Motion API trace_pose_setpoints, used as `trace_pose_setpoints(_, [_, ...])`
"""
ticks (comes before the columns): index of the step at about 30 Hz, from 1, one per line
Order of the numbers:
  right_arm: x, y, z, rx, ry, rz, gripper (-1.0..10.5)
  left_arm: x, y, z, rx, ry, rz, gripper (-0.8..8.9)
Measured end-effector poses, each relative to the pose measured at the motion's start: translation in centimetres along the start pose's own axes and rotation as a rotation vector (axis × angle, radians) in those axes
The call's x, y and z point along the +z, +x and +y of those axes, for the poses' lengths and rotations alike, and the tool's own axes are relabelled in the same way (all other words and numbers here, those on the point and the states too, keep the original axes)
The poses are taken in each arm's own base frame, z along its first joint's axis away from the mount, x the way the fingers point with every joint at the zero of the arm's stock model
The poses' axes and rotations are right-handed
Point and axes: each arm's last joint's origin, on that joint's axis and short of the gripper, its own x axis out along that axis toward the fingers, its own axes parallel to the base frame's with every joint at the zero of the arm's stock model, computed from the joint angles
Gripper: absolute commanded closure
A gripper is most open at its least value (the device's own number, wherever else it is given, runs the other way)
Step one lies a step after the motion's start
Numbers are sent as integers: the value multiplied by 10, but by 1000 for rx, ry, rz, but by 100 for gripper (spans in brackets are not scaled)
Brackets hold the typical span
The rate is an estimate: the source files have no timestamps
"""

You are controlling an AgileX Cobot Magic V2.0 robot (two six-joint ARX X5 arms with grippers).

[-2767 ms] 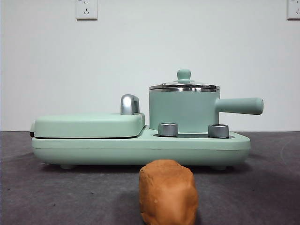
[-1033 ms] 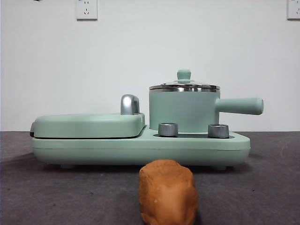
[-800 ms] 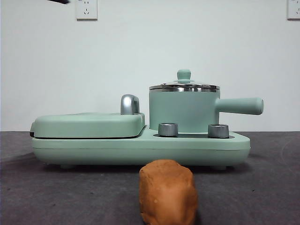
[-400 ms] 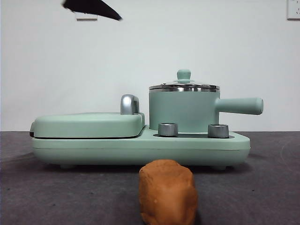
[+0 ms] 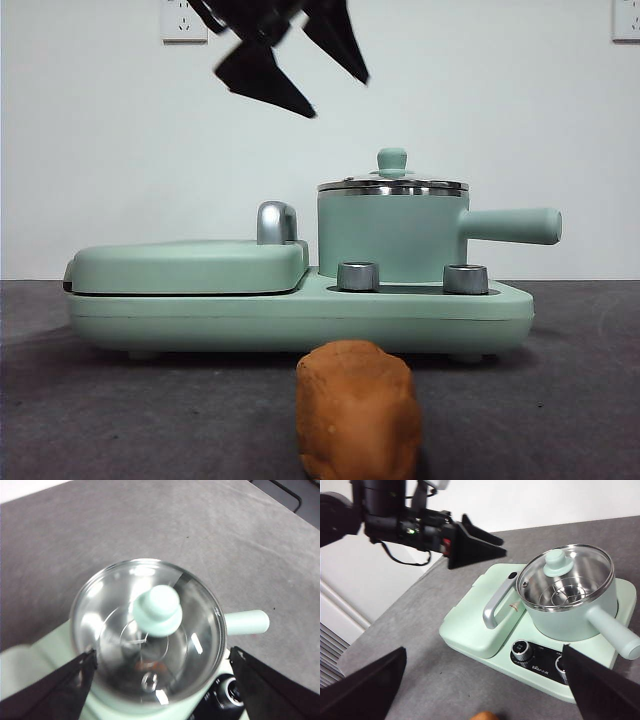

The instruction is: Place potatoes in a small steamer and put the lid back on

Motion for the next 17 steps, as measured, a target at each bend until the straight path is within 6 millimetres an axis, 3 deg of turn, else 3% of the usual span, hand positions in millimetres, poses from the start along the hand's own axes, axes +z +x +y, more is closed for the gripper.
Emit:
trace_pose_setpoints(8, [0,0,0,0,-13,0,451,3,32,-10,-30,179,-90,381])
trace_pose_setpoints(17, [0,0,0,0,-13,0,451,-3,57,-8,-13,207,-111,381])
